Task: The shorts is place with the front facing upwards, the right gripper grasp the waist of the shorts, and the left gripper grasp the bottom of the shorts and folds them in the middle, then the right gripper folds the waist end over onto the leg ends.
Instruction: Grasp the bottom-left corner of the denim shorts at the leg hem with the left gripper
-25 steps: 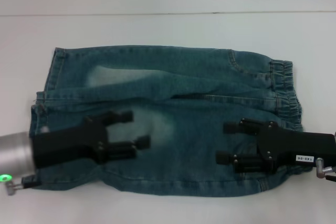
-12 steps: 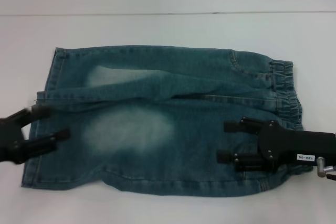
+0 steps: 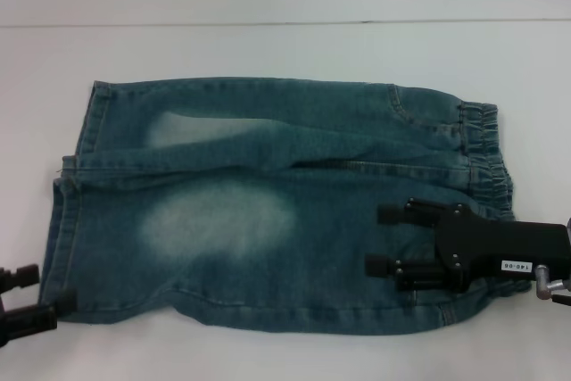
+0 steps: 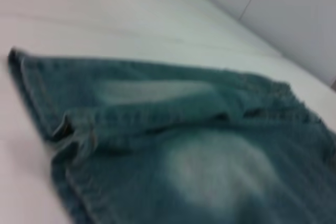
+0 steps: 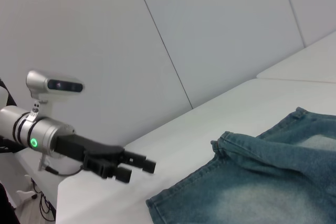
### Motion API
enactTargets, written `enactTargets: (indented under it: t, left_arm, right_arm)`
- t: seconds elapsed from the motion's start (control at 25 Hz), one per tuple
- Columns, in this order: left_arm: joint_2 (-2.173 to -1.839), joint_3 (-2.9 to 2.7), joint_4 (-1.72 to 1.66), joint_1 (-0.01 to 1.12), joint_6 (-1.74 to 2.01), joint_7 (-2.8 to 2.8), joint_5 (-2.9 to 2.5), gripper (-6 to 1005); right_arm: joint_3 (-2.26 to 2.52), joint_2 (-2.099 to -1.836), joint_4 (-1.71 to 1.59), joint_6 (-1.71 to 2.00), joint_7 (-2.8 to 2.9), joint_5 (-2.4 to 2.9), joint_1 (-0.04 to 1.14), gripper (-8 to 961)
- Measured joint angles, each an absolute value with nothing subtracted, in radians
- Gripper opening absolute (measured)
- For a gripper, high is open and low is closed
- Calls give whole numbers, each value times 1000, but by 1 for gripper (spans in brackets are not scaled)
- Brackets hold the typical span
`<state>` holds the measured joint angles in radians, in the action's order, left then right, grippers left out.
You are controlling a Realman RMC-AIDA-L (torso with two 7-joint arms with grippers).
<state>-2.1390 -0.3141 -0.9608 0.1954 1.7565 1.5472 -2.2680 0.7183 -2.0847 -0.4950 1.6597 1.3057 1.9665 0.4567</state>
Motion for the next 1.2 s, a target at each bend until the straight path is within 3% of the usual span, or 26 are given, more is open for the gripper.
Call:
enactTargets:
  t: [1.2]
  left_arm:
    - [-2152,-322,-993,216,1685,1575,-2382,925]
  right_arm:
    - [717,-2086,-491,1657,1305,1966,456,947]
